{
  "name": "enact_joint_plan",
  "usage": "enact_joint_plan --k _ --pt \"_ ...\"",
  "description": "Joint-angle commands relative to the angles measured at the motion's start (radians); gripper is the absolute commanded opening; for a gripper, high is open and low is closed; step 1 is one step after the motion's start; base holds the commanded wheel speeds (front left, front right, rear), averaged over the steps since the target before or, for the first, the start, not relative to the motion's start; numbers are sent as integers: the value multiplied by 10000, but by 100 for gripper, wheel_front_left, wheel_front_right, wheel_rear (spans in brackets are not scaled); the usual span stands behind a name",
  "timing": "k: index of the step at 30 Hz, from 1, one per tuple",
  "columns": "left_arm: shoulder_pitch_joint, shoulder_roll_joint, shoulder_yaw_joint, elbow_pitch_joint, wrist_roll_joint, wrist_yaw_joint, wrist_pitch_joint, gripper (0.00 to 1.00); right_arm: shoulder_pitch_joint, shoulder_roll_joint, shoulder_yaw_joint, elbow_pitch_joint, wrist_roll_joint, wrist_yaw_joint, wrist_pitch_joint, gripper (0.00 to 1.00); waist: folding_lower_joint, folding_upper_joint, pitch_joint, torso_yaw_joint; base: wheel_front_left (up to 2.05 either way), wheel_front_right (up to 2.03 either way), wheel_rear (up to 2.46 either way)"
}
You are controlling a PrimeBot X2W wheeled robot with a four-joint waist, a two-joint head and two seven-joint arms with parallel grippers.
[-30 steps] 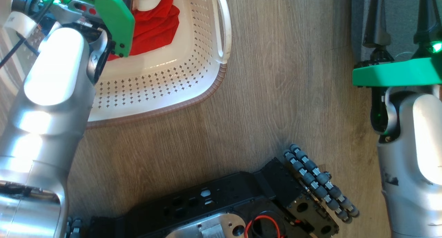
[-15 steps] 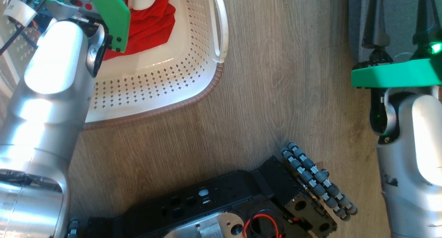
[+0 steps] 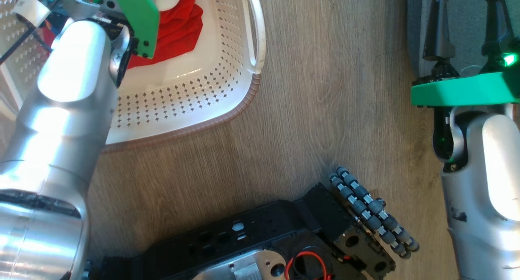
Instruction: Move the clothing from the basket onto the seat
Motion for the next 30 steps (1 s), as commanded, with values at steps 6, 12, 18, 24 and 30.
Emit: enact_joint_plan --k 6,12,18,24,30 --pt "32 -151 64 56 -258 -142 -550 0 532 72 -84 -173 -10 69 -47 100 0 0 -356 190 0 0 0" --pt "354 -311 207 -84 -639 -297 -1422 0 584 47 -326 -150 -322 69 -47 100 0 0 -1063 535 0 0 0" --pt "1190 -11 504 -896 -1101 -459 -2340 0 814 -269 -776 -140 -484 69 -47 100 0 0 -2082 1012 0 0 0" --pt "2344 742 1013 -2700 -1541 -279 -2669 0 1110 -621 -1176 -102 -591 69 -47 100 0 0 -2975 1573 0 0 0" --pt "3875 1450 1613 -4779 -2025 159 -2561 0 1567 -936 -1438 58 -645 69 -47 100 0 0 -3987 2087 0 0 0"
